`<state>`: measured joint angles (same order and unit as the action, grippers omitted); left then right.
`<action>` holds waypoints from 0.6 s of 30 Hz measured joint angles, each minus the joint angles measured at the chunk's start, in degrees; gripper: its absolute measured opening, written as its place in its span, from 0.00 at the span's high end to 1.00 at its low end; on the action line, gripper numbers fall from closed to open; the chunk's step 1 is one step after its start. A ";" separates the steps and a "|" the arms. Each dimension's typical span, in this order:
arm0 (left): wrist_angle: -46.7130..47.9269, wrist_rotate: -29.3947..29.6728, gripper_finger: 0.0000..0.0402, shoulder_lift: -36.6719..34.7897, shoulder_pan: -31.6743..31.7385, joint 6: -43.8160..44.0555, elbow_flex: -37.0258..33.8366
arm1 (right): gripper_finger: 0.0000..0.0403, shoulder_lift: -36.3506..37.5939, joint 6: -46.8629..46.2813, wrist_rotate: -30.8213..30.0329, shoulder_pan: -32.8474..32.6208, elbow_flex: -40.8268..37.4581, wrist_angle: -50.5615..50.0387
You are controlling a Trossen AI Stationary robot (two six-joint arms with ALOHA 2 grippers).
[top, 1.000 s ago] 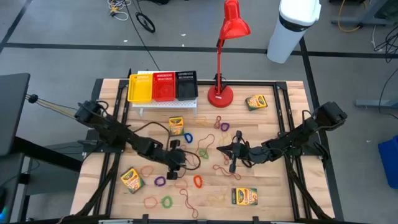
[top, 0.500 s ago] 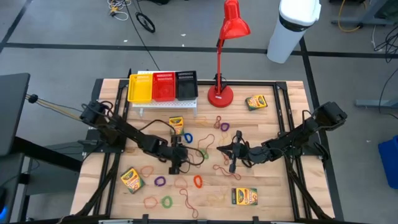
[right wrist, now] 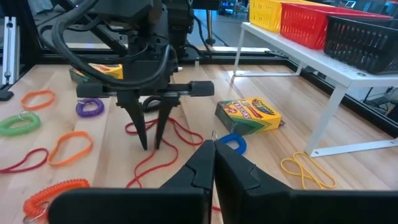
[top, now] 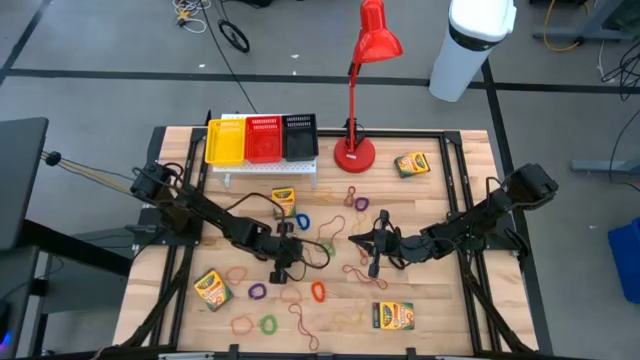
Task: Pick & Place Office Desk Supplies
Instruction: Put the red rubber band into the black bin on the shelf
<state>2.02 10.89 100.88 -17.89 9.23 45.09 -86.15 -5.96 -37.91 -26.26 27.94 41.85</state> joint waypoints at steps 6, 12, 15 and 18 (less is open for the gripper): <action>7.62 -0.14 0.98 -0.49 -0.11 -4.04 4.26 | 0.95 0.00 0.07 0.00 0.00 0.02 0.00; 17.56 5.30 0.99 -4.46 -0.11 -6.22 10.19 | 0.95 0.00 0.16 0.00 0.00 0.02 -0.09; 20.58 7.36 0.99 -7.79 -0.38 -6.34 11.64 | 0.95 0.00 0.15 -0.02 0.00 0.03 -0.14; 21.02 10.12 0.99 -12.07 -0.50 -6.34 12.47 | 0.95 0.00 0.11 -0.02 0.02 0.06 -0.44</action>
<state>23.04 21.01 88.81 -18.39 2.89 57.56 -86.15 -5.85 -37.93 -26.24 28.01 41.41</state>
